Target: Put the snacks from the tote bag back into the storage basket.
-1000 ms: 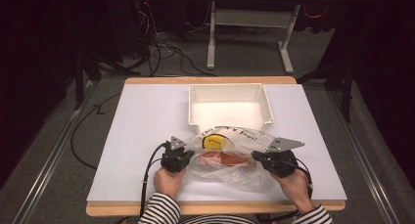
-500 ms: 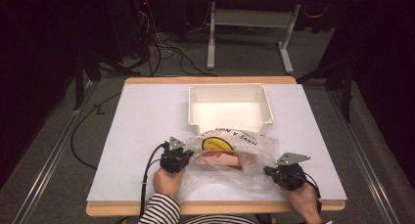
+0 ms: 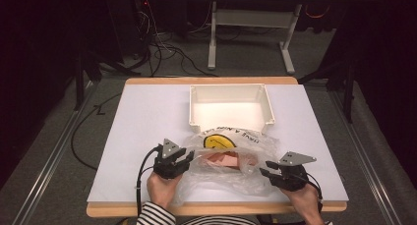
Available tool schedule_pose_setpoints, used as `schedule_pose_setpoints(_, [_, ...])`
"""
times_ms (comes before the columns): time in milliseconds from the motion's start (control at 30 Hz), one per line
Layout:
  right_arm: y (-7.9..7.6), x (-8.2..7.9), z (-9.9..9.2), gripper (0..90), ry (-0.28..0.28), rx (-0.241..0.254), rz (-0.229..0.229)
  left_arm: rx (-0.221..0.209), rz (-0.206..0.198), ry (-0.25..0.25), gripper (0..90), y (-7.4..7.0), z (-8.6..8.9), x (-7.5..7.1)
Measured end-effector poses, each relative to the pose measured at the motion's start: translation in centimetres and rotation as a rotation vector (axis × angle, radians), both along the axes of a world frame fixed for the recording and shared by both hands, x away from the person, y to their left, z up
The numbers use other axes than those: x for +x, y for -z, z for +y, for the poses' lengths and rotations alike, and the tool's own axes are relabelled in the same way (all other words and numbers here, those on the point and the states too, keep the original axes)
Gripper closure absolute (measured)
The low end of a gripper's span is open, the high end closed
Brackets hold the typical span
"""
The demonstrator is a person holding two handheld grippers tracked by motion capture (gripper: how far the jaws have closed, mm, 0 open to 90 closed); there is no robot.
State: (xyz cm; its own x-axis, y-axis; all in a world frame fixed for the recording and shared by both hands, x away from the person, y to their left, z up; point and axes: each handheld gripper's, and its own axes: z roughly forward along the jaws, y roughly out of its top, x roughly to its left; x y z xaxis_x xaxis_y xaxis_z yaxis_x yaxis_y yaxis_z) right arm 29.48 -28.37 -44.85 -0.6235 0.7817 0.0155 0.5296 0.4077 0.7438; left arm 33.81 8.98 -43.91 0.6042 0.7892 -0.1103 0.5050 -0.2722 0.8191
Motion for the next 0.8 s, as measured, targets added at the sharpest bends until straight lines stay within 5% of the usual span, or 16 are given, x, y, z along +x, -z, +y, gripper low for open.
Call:
schedule_pose_setpoints(267, [-2.4, -0.8, -0.5, 51.2, -0.026, 0.06, -0.06, -0.019, -0.027, 0.05, 51.4, -1.3, -1.2, -2.1])
schedule_pose_setpoints(433, [-3.6, -0.9, -0.3, 47.4, -0.038, 0.085, -0.089, -0.001, -0.015, 0.064, 47.6, -1.2, -2.2, -2.2])
schedule_pose_setpoints(700, [-5.0, 0.2, 2.9, 42.8, -0.092, 0.107, -0.122, 0.003, 0.023, 0.048, 45.3, -0.3, -3.4, -1.3])
schedule_pose_setpoints(800, [-5.0, 1.0, 4.8, 41.3, -0.121, 0.073, -0.117, -0.002, 0.03, 0.042, 45.2, -0.2, -3.7, -1.0])
